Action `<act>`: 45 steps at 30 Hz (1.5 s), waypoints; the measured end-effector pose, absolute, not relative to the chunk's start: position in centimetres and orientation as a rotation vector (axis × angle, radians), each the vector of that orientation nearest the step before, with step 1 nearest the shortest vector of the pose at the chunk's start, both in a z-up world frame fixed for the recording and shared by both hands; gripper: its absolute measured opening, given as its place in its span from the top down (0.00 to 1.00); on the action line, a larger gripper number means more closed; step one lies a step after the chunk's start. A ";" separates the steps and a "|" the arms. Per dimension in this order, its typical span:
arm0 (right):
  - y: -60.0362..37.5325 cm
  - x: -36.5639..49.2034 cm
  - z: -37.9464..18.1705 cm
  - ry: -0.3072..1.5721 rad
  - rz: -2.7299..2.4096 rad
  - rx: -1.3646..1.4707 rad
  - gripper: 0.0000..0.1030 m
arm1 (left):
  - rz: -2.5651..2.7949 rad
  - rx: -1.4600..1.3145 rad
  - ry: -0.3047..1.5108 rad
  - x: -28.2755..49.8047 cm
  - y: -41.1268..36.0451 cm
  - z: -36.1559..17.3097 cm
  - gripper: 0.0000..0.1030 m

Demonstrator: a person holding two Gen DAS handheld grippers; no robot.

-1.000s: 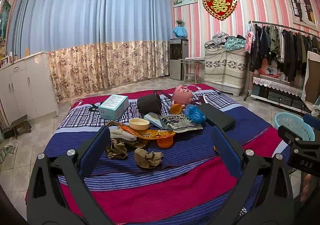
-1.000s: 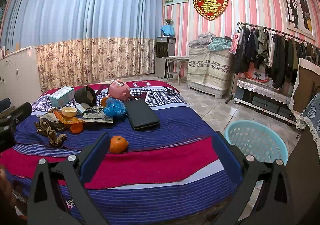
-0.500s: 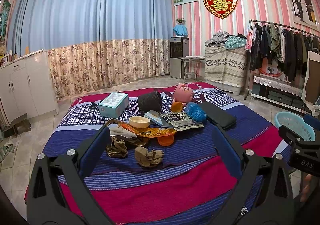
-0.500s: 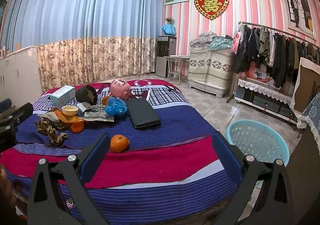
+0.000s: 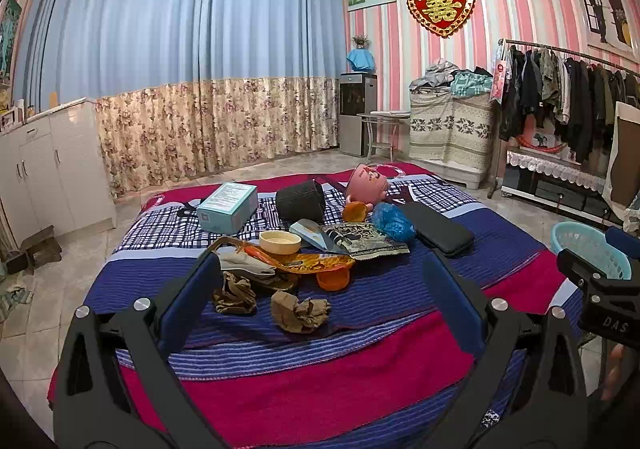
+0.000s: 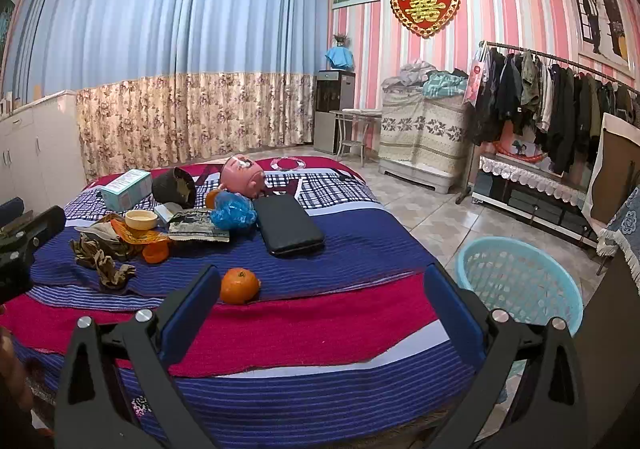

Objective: Collect trash

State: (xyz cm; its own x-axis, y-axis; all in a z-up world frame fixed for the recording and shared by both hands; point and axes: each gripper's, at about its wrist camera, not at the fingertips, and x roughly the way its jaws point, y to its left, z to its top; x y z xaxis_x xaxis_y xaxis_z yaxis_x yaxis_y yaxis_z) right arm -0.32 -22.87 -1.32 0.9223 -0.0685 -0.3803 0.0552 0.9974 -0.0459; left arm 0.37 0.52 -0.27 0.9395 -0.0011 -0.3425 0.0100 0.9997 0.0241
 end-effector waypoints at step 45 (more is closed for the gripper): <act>-22.3 8.2 -6.6 0.630 0.053 -0.017 0.04 | 0.094 0.096 0.645 9.9 3.1 -7.9 0.06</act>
State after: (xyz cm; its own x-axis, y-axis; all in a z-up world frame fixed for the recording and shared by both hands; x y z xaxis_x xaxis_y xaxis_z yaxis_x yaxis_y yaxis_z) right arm 8.25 -22.30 -6.64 0.8069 0.0445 -0.5890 -0.0550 0.9985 0.0001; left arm 9.92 3.13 -7.87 0.7954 0.1171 -0.5947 -0.0571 0.9913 0.1187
